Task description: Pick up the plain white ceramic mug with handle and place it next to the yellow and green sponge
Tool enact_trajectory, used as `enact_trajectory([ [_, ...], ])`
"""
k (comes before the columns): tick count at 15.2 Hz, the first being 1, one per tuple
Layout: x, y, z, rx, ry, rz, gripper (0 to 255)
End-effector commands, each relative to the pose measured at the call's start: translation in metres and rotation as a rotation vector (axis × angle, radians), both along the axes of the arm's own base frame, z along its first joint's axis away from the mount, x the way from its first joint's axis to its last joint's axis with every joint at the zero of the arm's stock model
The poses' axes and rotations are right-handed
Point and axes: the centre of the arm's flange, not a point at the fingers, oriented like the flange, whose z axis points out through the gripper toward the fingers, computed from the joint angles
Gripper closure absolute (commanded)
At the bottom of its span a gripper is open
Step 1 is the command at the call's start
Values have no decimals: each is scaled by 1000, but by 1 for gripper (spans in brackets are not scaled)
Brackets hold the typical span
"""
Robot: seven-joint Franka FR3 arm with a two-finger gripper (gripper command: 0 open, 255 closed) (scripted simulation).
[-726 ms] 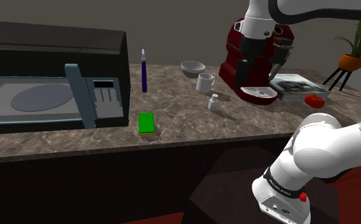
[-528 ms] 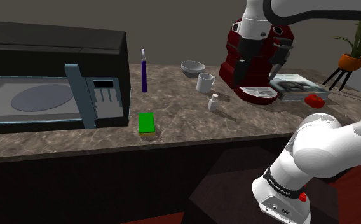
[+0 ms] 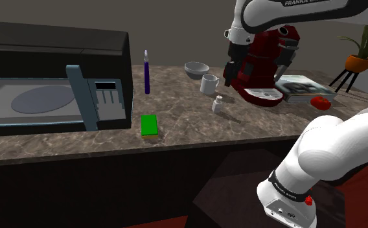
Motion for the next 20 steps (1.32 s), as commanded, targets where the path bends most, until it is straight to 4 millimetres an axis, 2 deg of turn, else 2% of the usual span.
enact_trajectory([
  [1,18,-18,-9,2,-1,1,0],
  [20,191,-178,-103,27,1,6,0],
])
